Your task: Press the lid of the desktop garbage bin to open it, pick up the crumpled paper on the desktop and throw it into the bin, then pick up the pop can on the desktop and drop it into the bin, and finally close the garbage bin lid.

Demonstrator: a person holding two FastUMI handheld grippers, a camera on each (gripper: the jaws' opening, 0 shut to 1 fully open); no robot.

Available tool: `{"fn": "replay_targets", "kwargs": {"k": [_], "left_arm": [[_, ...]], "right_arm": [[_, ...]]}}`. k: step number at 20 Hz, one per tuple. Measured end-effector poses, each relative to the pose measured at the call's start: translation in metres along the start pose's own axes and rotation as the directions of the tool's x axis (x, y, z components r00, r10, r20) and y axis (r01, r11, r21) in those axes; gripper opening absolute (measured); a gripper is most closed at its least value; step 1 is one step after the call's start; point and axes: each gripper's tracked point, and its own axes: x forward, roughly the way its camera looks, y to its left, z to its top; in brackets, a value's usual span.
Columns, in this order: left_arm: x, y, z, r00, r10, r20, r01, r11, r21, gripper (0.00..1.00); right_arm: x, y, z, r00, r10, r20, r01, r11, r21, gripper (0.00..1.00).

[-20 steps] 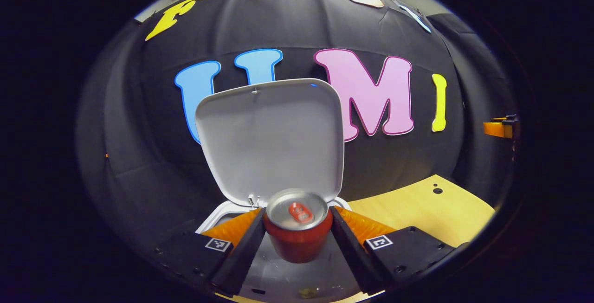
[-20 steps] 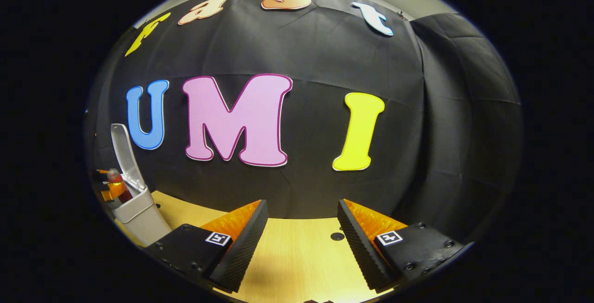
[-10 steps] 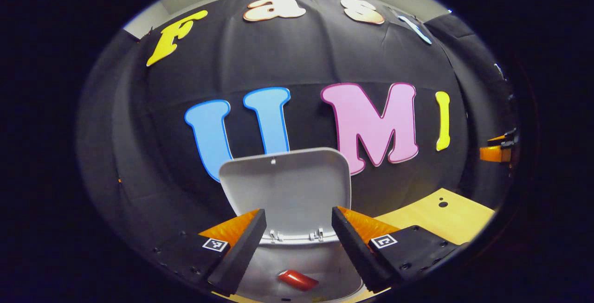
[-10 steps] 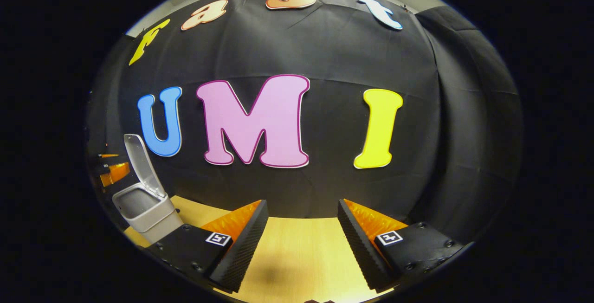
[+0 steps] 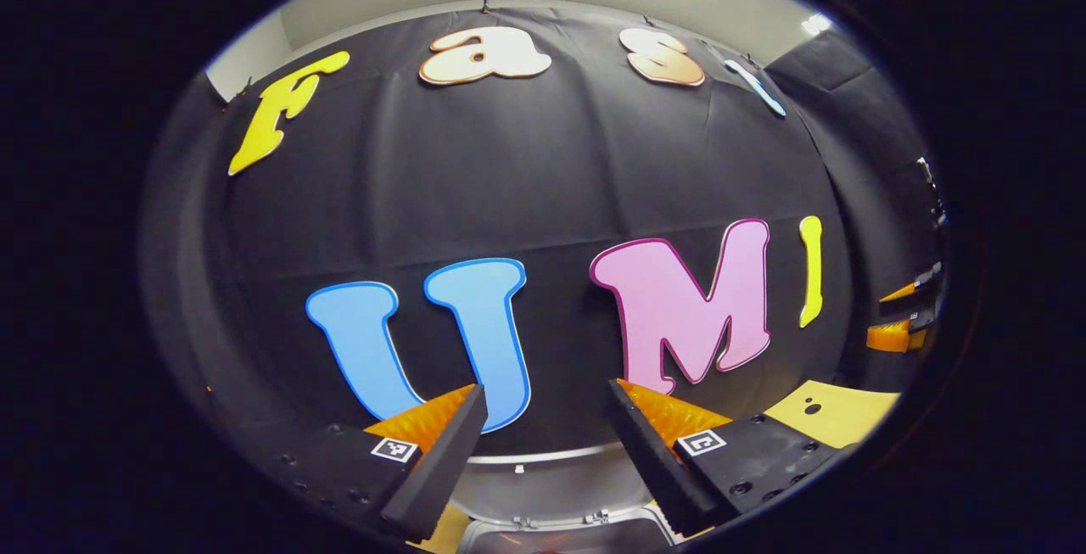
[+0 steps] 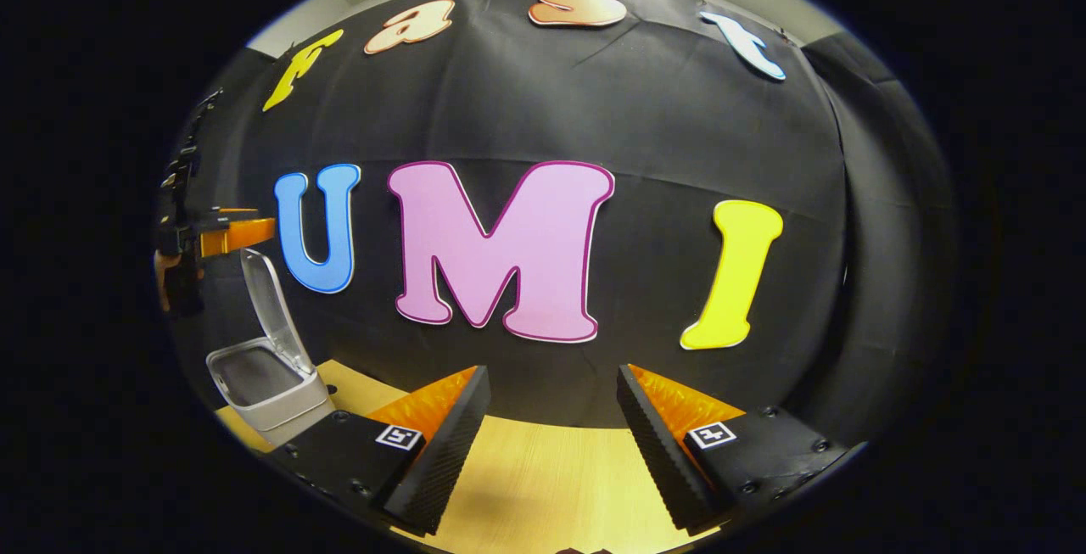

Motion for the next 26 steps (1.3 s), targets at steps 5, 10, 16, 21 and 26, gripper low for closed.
{"fn": "replay_targets", "kwargs": {"k": [5,10,16,21,26], "left_arm": [[0.022,-0.011,-0.032,0.994,-0.053,-0.098,0.052,0.999,-0.012,0.95],[-0.018,-0.011,-0.047,0.989,-0.069,-0.129,0.048,0.986,-0.161,0.99],[-0.104,-0.018,-0.088,0.978,-0.052,-0.202,0.000,0.968,-0.251,0.96],[-0.146,-0.001,-0.157,0.956,0.053,-0.290,-0.135,0.953,-0.271,0.95],[-0.166,-0.017,-0.206,0.914,0.069,-0.401,-0.124,0.986,-0.114,0.96]], "right_arm": [[0.005,0.009,0.001,1.000,0.007,0.007,-0.007,0.999,-0.041,0.97],[-0.009,0.018,0.006,0.999,-0.006,0.042,0.010,0.996,-0.088,0.97],[-0.033,0.026,-0.008,0.999,-0.028,0.028,0.029,0.998,-0.051,0.97],[-0.053,0.035,-0.039,0.999,-0.033,-0.028,0.032,0.999,-0.028,0.97],[-0.072,0.044,-0.079,0.993,-0.030,-0.111,0.030,1.000,-0.002,0.98]]}}
